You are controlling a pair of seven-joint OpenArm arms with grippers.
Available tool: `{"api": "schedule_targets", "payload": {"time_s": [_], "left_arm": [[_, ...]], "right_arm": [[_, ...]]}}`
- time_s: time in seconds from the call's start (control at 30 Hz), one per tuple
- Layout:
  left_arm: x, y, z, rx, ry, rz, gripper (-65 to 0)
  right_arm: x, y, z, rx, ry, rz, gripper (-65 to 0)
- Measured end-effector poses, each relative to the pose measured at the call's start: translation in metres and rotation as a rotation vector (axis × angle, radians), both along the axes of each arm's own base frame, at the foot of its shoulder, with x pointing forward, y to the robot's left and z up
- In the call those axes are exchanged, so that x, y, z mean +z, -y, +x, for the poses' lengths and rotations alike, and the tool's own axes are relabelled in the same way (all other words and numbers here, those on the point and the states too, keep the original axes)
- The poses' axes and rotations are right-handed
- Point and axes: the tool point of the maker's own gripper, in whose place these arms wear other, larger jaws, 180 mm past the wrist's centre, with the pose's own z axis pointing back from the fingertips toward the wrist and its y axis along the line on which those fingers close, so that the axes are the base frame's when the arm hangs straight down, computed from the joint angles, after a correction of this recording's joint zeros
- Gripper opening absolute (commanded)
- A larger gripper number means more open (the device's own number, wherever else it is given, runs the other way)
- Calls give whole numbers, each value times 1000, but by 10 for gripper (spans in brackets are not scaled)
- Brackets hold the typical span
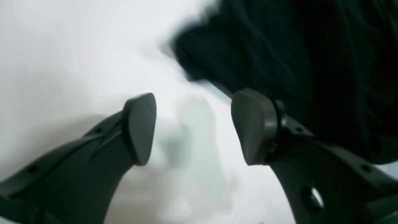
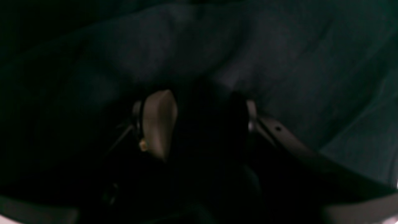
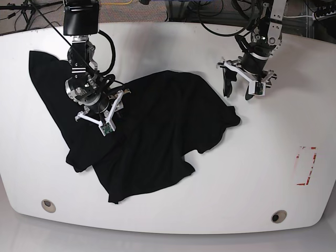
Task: Fold the T-shirt properly
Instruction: 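Drag the pinched corner with the right gripper across the shirt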
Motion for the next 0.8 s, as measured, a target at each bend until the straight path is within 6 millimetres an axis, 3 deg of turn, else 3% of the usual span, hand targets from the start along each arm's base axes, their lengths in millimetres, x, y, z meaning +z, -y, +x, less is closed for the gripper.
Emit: {"api": "schedule_targets", "payload": {"time_s": [0.37, 0.53, 0.8], "left_arm": [[10, -1, 4, 3, 33, -1, -257], [24, -8, 11, 21, 75, 2, -257], [33, -26, 14, 62, 99, 17, -256]], "right_arm": [[3, 2, 0, 1, 3, -17, -358], [12, 3, -1, 9, 8, -50, -358], [59, -10, 16, 22, 117, -50, -358]]}}
